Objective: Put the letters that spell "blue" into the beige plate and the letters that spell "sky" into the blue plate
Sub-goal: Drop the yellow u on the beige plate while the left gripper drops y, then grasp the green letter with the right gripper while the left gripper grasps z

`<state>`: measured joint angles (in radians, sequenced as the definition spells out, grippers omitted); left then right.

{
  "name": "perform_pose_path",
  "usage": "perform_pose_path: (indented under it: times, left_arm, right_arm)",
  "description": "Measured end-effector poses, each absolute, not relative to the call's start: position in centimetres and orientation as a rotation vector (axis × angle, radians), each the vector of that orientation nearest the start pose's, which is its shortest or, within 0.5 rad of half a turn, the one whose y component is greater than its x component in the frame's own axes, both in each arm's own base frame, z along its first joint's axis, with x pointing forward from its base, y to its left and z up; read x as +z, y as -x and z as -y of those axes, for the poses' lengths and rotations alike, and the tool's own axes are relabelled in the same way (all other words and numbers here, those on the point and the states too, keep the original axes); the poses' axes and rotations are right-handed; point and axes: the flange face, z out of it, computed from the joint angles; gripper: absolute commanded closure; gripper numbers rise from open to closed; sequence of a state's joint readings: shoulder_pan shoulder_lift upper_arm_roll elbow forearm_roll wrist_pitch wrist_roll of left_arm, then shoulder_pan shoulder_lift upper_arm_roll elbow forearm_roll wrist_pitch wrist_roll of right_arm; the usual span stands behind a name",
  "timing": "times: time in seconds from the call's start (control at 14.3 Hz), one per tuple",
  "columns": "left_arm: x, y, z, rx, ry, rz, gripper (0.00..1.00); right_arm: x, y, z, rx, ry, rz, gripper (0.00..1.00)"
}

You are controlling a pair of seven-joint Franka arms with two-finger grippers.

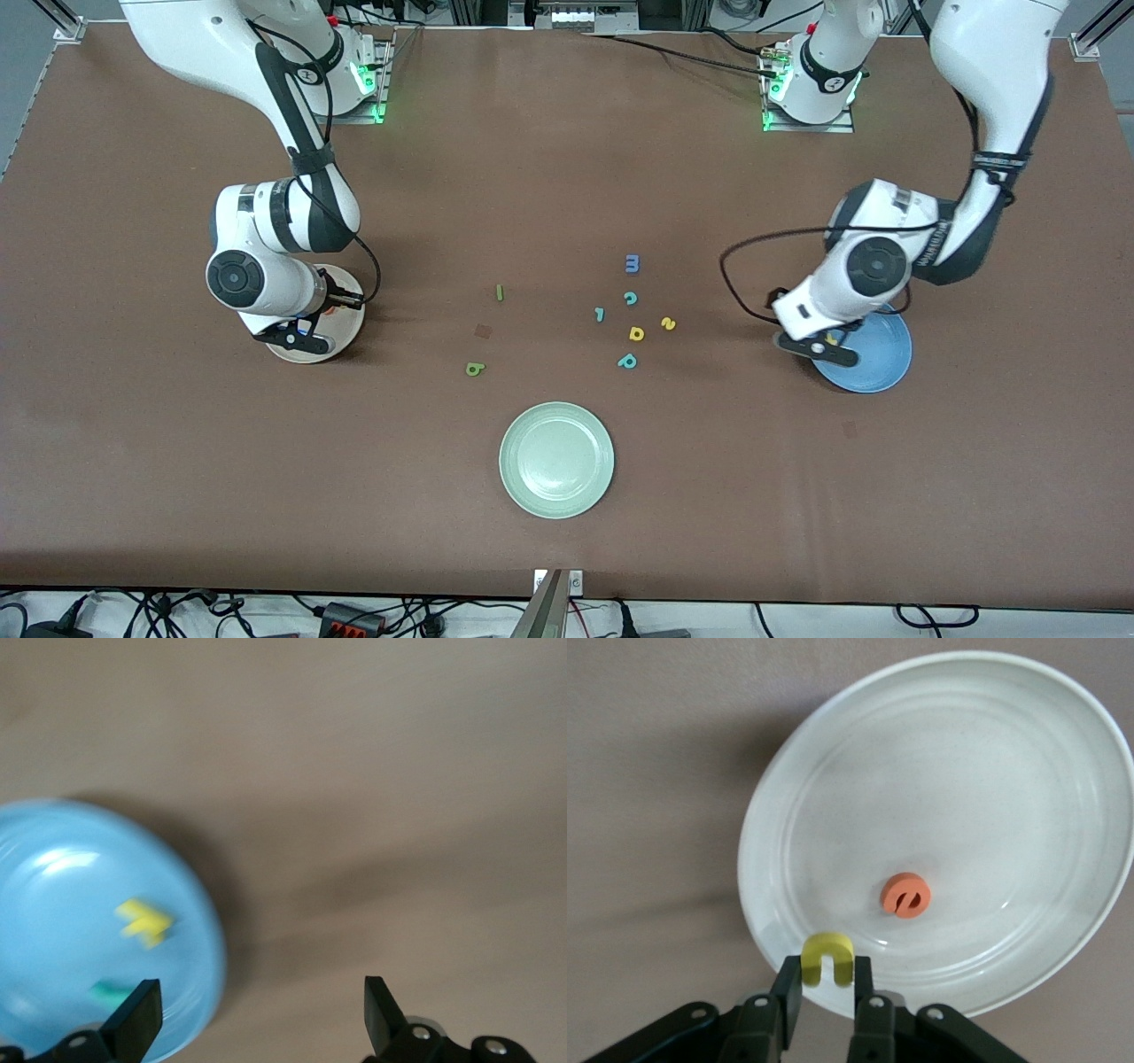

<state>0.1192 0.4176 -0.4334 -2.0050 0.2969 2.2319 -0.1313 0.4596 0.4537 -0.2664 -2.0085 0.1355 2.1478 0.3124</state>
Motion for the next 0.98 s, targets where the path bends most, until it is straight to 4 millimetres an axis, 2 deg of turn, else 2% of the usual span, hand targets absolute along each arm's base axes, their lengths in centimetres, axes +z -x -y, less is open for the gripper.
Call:
perform_pose_path:
  times: [0.07,0.28,0.42,0.56,0.7,0.84,0.98]
  left_arm:
    - [25.5,-56.1,19.4,0.136,3.017,-0.621,0.0]
    - [24.0,-54.2,25.9,0.073,3.022,-0.781,0.03]
    - [22.2,-53.0,28.7,0.056,3.045,-0.804,0.03]
    - [20.2,-53.0,29.4,-0.008,3.038,-0.855,0.03]
    - [18.6,-53.1,29.4,-0.059,3.014,-0.886,0.06]
    - [17.8,-52.7,30.0,-0.077,2.987,-0.913,0.09]
    - [17.6,-52.4,30.8,-0.111,2.96,-0.954,0.1]
  right_arm:
    - [21.1,-55.9,-11.4,0.457,3.184,-0.317,0.0]
    - [21.3,-56.3,-10.5,0.446,3.179,-0.335,0.0]
    - [22.5,-57.3,-11.3,0.397,3.175,-0.319,0.0]
    - [24.3,-58.5,-14.3,0.323,3.167,-0.246,0.0]
    - [25.7,-58.6,-18.6,0.265,3.164,-0.153,0.0]
    - [25.5,-57.7,-23.5,0.231,3.13,-0.106,0.0]
    - [24.1,-56.0,-28.2,0.234,3.105,-0.043,0.02]
